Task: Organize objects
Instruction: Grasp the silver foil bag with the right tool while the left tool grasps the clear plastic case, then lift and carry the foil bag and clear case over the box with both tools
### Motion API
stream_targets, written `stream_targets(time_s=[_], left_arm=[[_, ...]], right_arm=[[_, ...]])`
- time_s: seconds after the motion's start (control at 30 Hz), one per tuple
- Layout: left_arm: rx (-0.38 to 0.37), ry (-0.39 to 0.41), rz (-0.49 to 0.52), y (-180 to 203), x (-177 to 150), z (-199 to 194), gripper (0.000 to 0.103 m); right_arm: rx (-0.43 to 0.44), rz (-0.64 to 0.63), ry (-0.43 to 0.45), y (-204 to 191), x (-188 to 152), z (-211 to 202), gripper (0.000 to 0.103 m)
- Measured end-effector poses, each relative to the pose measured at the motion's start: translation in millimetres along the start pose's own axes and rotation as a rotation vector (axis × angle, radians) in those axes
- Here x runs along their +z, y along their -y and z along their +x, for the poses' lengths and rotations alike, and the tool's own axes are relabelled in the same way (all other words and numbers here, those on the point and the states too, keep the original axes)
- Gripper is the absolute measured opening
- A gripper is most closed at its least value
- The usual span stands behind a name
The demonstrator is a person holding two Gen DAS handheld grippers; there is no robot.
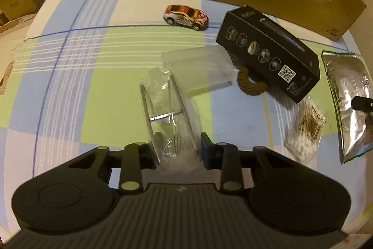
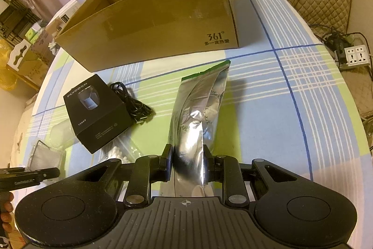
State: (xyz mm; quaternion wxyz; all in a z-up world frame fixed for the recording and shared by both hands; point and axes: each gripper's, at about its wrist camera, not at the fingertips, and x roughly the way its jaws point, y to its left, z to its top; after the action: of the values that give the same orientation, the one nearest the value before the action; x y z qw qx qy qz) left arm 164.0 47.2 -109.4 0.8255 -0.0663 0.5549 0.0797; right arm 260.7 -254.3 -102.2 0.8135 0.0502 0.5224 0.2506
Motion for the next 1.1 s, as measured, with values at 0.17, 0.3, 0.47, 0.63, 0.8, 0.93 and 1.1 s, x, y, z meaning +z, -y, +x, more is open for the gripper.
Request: stream_targets(time_s=[0.17, 0.3, 0.47, 0.63, 0.8, 0.93, 1.1], left_arm=[[-0.008, 0.042, 0.009, -3.8, -3.3, -14.4, 0.029], [-0.011, 0.08, 0.021, -5.7, -1.7, -27.0, 0.028], [-0.023, 0.128, 0.041, -2.3, 3.1, -45.0, 0.028], [-0.036, 0.168, 0.063, 5.8, 12.2, -58.2, 0.028], [-0.058, 0.198, 0.09, 15.3, 21.0, -68.5, 0.028], [-0.075, 0.216, 0.115, 23.7, 28.4, -74.8, 0.028], [-0.093, 0.239, 0.152, 33.7, 40.6, -80.1, 0.028]], right_arm=[[0.003, -0.002, -0.001, 0.4, 0.0, -1.0, 0.019], [0.018, 0.013, 0.006, 2.3, -0.1, -6.1, 0.015], [0.041, 0.028, 0.023, 4.8, 1.1, -15.3, 0.009], [0.062, 0.045, 0.04, 6.5, 2.7, -25.1, 0.009], [0.093, 0.072, 0.075, 6.8, 6.1, -40.4, 0.009], [0.123, 0.08, 0.11, 2.6, 14.1, -56.9, 0.009], [0.165, 0.086, 0.163, -3.3, 28.5, -77.6, 0.009]])
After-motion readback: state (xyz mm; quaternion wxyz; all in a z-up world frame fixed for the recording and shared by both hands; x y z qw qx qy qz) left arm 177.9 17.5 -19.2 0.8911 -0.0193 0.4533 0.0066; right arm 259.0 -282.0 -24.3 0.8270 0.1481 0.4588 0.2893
